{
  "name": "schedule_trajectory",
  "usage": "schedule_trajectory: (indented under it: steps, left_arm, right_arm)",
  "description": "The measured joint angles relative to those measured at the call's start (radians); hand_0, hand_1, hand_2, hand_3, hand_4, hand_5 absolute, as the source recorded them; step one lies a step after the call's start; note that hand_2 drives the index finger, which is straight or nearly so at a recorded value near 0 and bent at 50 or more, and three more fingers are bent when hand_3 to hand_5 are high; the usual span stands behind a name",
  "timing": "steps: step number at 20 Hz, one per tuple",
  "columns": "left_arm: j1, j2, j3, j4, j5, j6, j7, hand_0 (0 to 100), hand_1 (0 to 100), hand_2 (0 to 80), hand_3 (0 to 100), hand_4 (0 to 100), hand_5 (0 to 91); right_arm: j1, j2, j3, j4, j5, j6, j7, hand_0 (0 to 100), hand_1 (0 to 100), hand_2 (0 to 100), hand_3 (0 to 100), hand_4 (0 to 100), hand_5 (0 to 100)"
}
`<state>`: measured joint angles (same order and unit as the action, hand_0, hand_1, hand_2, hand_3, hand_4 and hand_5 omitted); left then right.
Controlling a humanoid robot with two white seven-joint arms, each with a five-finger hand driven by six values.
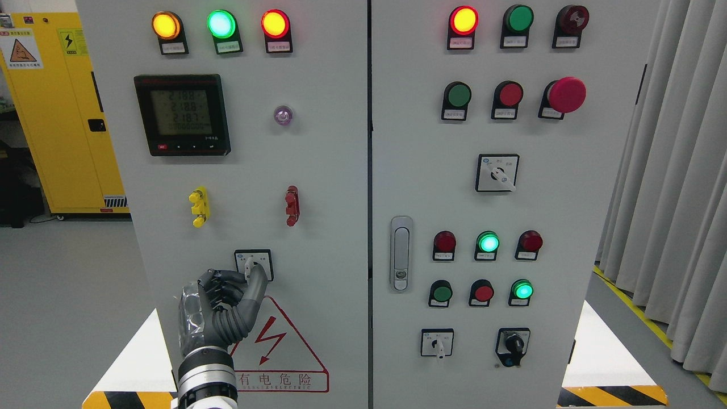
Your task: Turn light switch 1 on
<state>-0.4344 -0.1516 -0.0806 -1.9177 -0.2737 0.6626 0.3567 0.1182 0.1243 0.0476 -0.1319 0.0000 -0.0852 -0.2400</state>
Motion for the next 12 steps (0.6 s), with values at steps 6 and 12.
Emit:
schedule_trajectory:
  steps: [6,12]
  left_arm:
    - [0.0,0.0,0.0,0.001,-0.001,-0.001,-0.003,51,63,62.2,88,87,85.6]
    - [0.0,0.0,0.0,0.001,-0.001,-0.001,-0.003,52,62,62.6,88,87,85.5]
  right_arm:
    - [0.0,0.0,0.0,0.0,0.0,0.0,0.0,0,50,4,0,0,0]
    - [0.0,0.0,0.0,0.0,0.0,0.0,0.0,0,50,4,0,0,0]
